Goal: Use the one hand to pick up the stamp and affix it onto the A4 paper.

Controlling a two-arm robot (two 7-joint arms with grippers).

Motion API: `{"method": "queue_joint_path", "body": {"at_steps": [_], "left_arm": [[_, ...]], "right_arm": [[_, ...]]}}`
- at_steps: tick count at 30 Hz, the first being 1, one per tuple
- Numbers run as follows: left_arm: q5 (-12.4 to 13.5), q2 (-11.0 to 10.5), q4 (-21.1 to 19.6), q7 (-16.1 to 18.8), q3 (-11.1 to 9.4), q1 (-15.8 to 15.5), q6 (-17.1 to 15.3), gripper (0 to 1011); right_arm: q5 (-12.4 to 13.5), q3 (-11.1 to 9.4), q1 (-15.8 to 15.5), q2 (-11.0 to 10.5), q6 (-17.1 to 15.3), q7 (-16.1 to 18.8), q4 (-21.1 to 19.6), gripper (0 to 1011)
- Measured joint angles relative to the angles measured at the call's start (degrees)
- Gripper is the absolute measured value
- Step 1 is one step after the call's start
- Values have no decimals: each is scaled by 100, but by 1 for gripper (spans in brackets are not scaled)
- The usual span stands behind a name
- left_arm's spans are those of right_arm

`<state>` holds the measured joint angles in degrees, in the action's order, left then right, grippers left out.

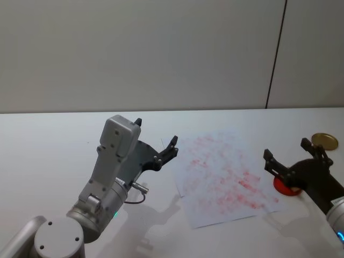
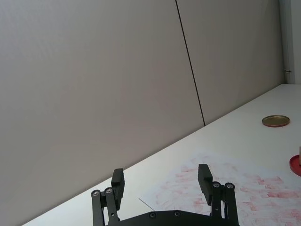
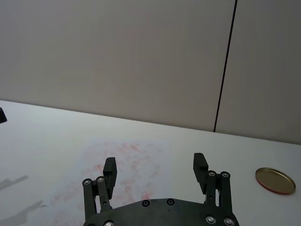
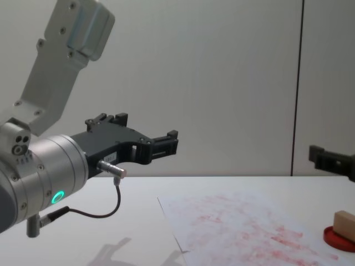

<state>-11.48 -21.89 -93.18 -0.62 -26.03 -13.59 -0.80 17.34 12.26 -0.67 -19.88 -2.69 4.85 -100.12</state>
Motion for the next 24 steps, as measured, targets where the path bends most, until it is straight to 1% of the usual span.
{"method": "queue_joint_path", "body": {"at_steps": [12, 24], "left_arm": [[0, 0, 0, 0, 0, 0, 0, 993], [0, 0, 0, 0, 0, 0, 0, 993]], "right_arm": [[208, -181, 105, -189, -166, 382, 402, 1001], [268, -275, 262, -283, -304, 735, 803, 1001]]}}
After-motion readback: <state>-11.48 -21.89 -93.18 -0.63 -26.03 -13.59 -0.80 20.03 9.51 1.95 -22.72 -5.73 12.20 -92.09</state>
